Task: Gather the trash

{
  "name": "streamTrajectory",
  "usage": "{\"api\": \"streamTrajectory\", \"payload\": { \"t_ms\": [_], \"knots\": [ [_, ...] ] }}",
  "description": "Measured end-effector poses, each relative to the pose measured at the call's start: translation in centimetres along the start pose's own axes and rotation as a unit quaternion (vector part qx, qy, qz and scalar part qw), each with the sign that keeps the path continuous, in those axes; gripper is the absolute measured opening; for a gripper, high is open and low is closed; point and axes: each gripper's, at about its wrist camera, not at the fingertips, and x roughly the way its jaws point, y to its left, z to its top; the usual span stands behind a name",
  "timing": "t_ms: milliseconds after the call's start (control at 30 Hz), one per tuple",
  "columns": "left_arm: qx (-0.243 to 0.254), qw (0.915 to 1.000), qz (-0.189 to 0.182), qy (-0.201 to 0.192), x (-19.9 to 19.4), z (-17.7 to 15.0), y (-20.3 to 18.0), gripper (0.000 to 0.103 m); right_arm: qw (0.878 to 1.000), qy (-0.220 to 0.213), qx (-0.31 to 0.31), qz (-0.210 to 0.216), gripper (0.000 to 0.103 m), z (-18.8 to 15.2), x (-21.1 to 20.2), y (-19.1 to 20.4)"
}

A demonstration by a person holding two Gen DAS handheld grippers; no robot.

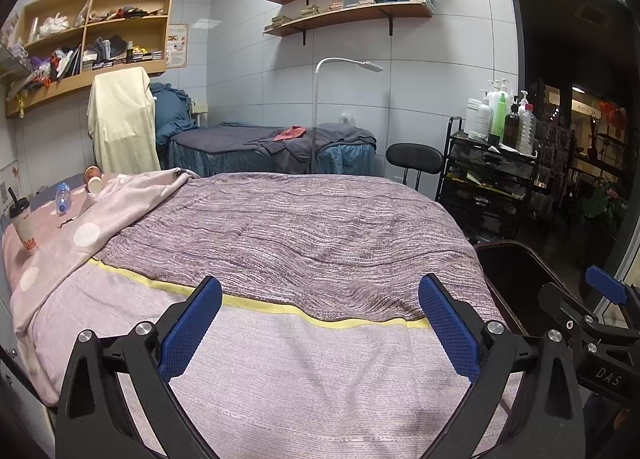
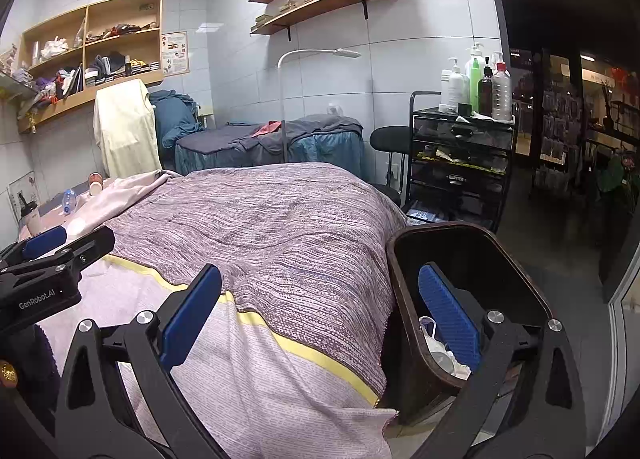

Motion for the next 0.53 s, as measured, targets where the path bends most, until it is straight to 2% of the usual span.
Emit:
{"api": "streamTrajectory", "payload": {
  "t_ms": [533],
  "knots": [
    [0.0, 1.0, 0.001, 0.003, 0.07, -0.02, -0.22, 0.097, 1.0, 0.006, 0.002, -0.003, 0.097, -0.3, 0.33, 0.17]
  ]
}}
